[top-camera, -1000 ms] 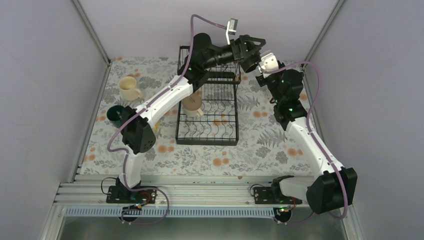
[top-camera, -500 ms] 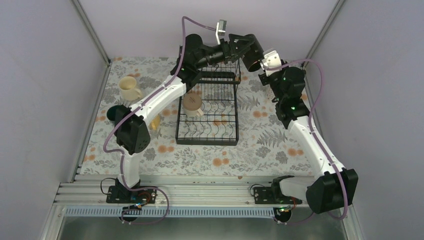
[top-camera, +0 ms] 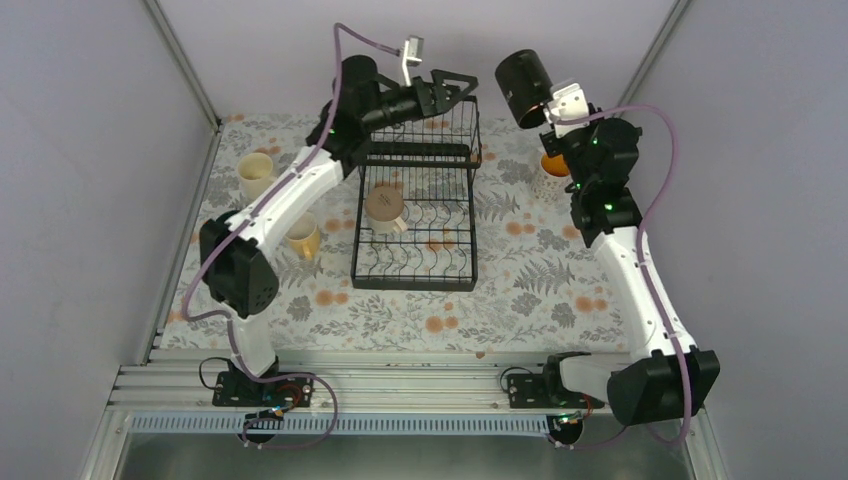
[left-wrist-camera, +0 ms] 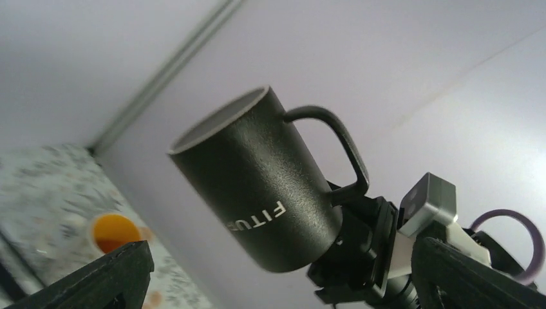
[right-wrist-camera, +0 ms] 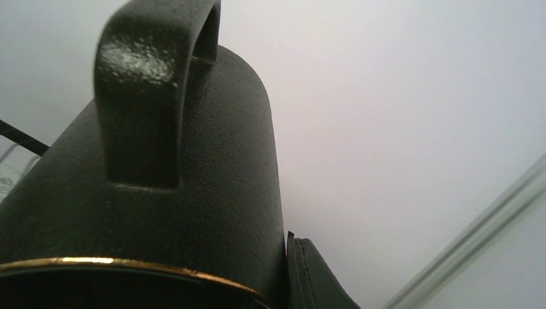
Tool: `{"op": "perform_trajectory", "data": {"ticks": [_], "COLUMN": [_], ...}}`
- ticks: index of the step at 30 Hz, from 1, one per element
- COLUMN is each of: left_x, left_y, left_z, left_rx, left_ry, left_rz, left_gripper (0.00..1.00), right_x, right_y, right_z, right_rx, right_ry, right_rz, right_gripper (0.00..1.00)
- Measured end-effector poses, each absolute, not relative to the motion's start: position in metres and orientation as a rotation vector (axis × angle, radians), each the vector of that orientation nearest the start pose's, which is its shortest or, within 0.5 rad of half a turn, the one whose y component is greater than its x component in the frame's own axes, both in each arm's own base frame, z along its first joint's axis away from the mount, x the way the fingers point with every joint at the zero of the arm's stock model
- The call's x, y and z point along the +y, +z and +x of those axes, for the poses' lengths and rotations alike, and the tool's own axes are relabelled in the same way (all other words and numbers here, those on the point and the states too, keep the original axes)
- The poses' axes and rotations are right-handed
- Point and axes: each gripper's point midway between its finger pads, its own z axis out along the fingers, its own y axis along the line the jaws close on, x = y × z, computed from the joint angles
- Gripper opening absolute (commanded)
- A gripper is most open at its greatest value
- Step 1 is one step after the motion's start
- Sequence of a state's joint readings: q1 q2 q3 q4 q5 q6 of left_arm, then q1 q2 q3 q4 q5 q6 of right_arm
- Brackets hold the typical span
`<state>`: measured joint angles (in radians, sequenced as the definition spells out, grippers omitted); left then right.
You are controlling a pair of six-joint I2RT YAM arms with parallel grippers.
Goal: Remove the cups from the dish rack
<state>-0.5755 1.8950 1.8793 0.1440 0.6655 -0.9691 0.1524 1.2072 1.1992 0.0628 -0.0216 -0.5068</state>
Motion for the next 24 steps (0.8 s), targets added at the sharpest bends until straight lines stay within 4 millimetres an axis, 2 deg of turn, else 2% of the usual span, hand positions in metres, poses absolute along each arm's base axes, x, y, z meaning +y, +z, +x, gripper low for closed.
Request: {"op": "perform_trajectory", "data": {"ticks": [3, 8, 12, 16, 19, 21, 24], "left_x": [-0.367, -0.333, -0.308, -0.284, -0.268, -0.260, -0.255], "left_y": [0.459, 0.490, 0.509, 0.520, 0.516, 0.501, 0.465], "left_z": [0.411, 0.403, 0.388, 0.376, 0.372, 0.369, 0.366], "left_rx": [1.686, 1.602, 1.527, 1.483, 1.476, 1.496, 1.549], "left_ry": [-1.532, -1.249, -0.986, -0.733, -0.566, -0.474, -0.360], "left_rz": [0.341, 0.450, 0.556, 0.636, 0.693, 0.744, 0.852], "left_gripper": [1.00, 1.00, 1.00, 1.00, 1.00, 1.00, 1.00], "right_x": [0.052, 0.035, 0.031, 0.028, 0.021, 0.014, 0.000], "right_y": [0.431, 0.406, 0.370, 0.321, 0.282, 0.260, 0.237], "right_z": [0.413, 0.417, 0.418, 0.411, 0.401, 0.393, 0.383], "right_rx": [1.468, 1.594, 1.737, 1.923, 2.068, 2.157, 2.292], "right_ry": [-0.293, -0.312, -0.288, -0.241, -0.204, -0.188, -0.161], "right_rz": [-0.509, -0.563, -0.653, -0.765, -0.832, -0.868, -0.898], "right_gripper": [0.03, 0.03, 0.03, 0.03, 0.03, 0.03, 0.03]}}
